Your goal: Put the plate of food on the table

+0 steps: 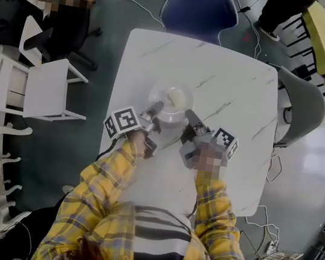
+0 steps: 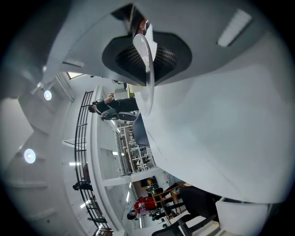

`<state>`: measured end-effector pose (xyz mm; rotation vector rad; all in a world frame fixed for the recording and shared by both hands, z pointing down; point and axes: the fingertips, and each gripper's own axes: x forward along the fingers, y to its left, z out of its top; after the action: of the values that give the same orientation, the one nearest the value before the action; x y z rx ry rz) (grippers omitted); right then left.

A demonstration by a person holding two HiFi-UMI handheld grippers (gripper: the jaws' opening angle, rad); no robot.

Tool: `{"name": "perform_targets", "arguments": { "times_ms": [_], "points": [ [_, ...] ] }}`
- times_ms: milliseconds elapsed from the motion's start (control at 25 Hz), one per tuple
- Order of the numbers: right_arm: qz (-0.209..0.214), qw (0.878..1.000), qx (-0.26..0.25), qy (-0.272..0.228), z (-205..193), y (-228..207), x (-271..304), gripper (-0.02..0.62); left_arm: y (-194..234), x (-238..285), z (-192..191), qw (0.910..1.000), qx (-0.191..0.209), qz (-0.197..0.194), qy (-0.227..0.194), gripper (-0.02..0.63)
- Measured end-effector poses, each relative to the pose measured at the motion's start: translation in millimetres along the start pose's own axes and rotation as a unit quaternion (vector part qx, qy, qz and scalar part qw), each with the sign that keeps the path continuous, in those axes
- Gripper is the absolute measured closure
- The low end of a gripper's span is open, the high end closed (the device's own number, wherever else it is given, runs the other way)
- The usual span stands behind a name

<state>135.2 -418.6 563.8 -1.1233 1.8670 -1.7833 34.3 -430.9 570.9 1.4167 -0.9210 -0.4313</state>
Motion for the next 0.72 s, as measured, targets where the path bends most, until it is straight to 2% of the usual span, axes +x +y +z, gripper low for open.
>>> {"name": "perform_targets", "arguments": {
  "times_ms": [200, 720],
  "points": [
    [0.000, 1.000, 0.020, -0.001, 1.4, -7.1, 8.7, 0.589, 6.9, 6.4, 6.3, 0.9999, 0.000, 0.012, 0.004, 0.584],
    [-0.013, 1.000, 0.027, 0.001, 15.9, -9.7, 24.3, 0.591, 10.5, 22.7, 17.0, 0.9992, -0.012, 0.032, 0.021, 0.580]
  ]
}}
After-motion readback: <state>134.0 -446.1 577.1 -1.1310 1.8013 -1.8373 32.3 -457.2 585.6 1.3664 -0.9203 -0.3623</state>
